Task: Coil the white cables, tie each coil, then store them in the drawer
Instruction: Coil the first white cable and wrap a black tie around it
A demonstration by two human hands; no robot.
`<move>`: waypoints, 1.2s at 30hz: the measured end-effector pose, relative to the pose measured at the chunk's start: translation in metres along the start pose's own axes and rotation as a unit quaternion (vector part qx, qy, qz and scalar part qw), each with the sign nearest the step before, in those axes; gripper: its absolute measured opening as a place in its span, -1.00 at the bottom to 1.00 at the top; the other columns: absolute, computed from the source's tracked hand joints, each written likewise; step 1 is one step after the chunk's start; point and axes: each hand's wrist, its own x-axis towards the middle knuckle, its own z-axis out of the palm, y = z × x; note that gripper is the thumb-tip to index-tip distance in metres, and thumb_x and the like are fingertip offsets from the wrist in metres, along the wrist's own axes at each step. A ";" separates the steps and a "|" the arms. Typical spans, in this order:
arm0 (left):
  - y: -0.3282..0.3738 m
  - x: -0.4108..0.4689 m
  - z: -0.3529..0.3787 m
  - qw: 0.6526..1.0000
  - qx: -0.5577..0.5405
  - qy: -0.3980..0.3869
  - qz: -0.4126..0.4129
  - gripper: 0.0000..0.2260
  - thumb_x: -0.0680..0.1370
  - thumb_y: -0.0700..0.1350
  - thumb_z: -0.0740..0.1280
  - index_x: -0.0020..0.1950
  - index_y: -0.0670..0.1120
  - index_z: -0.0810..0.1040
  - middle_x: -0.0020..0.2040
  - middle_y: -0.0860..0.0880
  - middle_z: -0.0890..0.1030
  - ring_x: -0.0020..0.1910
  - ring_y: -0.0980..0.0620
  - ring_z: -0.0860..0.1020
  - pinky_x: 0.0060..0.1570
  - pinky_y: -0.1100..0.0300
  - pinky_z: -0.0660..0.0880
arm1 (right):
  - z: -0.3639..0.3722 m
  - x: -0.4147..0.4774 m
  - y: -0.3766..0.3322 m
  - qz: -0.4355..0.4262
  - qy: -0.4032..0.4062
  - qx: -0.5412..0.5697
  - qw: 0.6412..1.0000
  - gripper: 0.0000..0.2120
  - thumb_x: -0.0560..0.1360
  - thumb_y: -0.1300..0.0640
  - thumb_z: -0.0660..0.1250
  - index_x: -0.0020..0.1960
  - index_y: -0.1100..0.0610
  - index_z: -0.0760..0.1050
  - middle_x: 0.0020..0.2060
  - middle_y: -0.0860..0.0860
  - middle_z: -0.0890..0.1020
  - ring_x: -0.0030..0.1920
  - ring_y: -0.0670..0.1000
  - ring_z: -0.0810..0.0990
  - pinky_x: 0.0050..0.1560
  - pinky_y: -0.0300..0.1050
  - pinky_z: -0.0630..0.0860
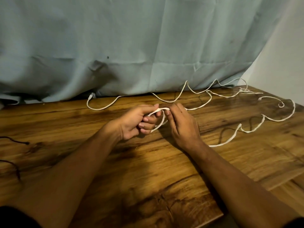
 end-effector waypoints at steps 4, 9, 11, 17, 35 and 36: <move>-0.001 -0.007 -0.007 0.988 -0.127 -0.089 -0.004 -0.70 0.68 0.08 0.15 -0.17 -0.03 0.42 -0.46 0.09 0.15 -0.57 0.18 0.15 -0.49 0.30 0.18 | -0.002 0.001 0.004 0.056 -0.078 -0.031 0.995 -0.69 0.73 -0.13 -0.03 0.14 0.00 0.41 -0.11 0.08 0.66 -0.10 0.20 0.62 -0.14 0.09 0.51; -0.003 -0.009 -0.006 0.971 -0.211 -0.100 0.049 -0.65 0.66 0.08 0.18 -0.27 -0.04 0.47 -0.35 0.00 0.56 -0.25 0.00 0.65 0.06 -0.07 0.66 | 0.001 -0.001 -0.002 0.033 -0.167 -0.130 0.977 -0.73 0.72 -0.14 0.00 0.24 -0.01 0.35 -0.03 0.20 0.69 -0.03 0.34 0.65 -0.10 0.14 0.50; -0.002 -0.007 -0.008 0.969 -0.218 -0.093 0.074 -0.64 0.66 0.04 0.18 -0.29 -0.06 0.49 0.01 -0.21 0.71 0.14 -0.18 0.68 0.30 -0.20 0.53 | -0.001 -0.002 -0.003 0.020 -0.175 -0.146 0.974 -0.70 0.71 -0.12 0.04 0.29 0.01 0.40 0.01 0.19 0.70 0.02 0.33 0.65 -0.08 0.13 0.48; 0.005 -0.005 -0.016 0.963 -0.237 -0.041 0.120 -0.64 0.69 -0.01 0.17 -0.25 -0.08 0.55 0.45 -0.32 0.48 0.47 -0.27 0.45 0.54 -0.23 0.22 | -0.003 -0.005 -0.009 -0.056 -0.183 -0.151 0.970 -0.68 0.68 -0.21 0.11 0.00 0.00 0.47 -0.11 0.07 0.70 -0.06 0.24 0.66 -0.23 0.02 0.31; 0.001 -0.001 -0.019 0.952 -0.256 0.062 0.153 -0.73 0.72 -0.02 0.13 -0.05 -0.09 0.54 0.27 -0.20 0.66 -0.22 0.06 0.70 0.01 0.03 0.67 | 0.001 0.001 -0.009 -0.110 -0.164 -0.115 0.974 -0.77 0.67 -0.08 0.19 0.01 0.04 0.52 -0.08 0.03 0.63 -0.05 0.17 0.62 -0.15 0.05 0.50; 0.001 -0.001 -0.019 0.952 -0.255 0.067 0.155 -0.74 0.72 -0.03 0.13 -0.02 -0.09 0.55 0.26 -0.19 0.66 -0.30 0.11 0.66 0.00 0.04 0.67 | 0.001 0.000 -0.013 -0.123 -0.164 -0.119 0.972 -0.76 0.67 -0.11 0.18 0.03 0.02 0.51 -0.08 0.03 0.64 -0.06 0.17 0.63 -0.18 0.03 0.47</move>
